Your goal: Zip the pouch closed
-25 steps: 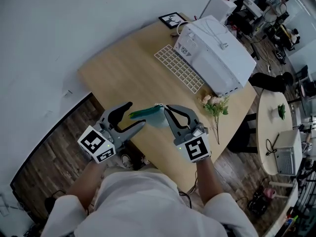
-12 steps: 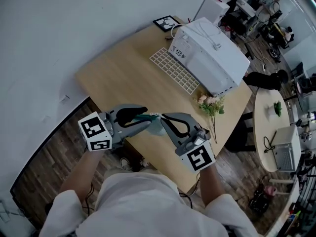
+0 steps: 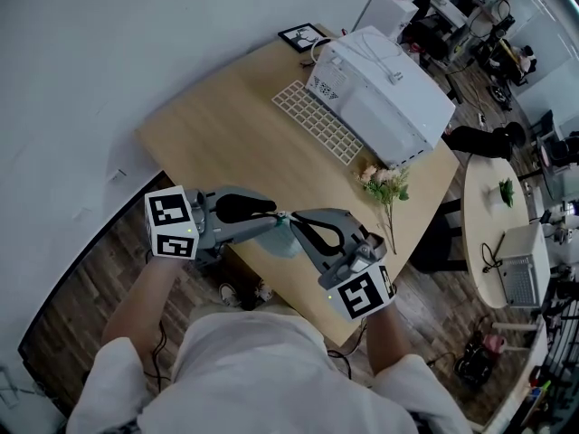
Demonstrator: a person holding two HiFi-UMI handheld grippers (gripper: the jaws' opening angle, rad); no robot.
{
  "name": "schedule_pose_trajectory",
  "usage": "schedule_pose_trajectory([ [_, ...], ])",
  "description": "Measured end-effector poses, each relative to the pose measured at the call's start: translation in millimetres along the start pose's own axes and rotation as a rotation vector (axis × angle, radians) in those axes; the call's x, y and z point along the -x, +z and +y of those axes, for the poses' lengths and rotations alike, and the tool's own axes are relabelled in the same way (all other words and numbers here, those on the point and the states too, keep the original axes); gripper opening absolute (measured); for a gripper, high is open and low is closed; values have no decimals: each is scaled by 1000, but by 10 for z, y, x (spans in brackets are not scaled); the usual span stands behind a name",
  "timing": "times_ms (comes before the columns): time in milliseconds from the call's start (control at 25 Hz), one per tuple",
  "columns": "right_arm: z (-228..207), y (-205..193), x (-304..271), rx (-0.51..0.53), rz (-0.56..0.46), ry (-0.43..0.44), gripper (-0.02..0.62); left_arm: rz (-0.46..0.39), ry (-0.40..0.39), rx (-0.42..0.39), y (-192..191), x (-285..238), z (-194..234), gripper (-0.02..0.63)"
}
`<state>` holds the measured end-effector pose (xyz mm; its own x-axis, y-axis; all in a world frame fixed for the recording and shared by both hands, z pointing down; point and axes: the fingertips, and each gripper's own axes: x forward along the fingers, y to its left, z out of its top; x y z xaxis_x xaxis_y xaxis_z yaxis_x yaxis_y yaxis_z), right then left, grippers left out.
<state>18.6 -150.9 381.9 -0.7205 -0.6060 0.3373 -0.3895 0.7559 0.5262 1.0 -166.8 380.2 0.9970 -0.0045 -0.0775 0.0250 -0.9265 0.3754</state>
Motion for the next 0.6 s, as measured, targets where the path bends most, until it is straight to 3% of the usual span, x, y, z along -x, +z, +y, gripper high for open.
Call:
schedule_pose_trajectory([
  [280, 69, 48, 97, 12, 9, -15, 16, -8, -44, 42, -48, 10, -85, 74],
  [480, 122, 59, 126, 15, 11, -18, 17, -5, -69, 67, -110, 5, -106, 124],
  [600, 150, 53, 146, 20, 18, -17, 17, -20, -85, 75, -98, 2, -145, 88],
])
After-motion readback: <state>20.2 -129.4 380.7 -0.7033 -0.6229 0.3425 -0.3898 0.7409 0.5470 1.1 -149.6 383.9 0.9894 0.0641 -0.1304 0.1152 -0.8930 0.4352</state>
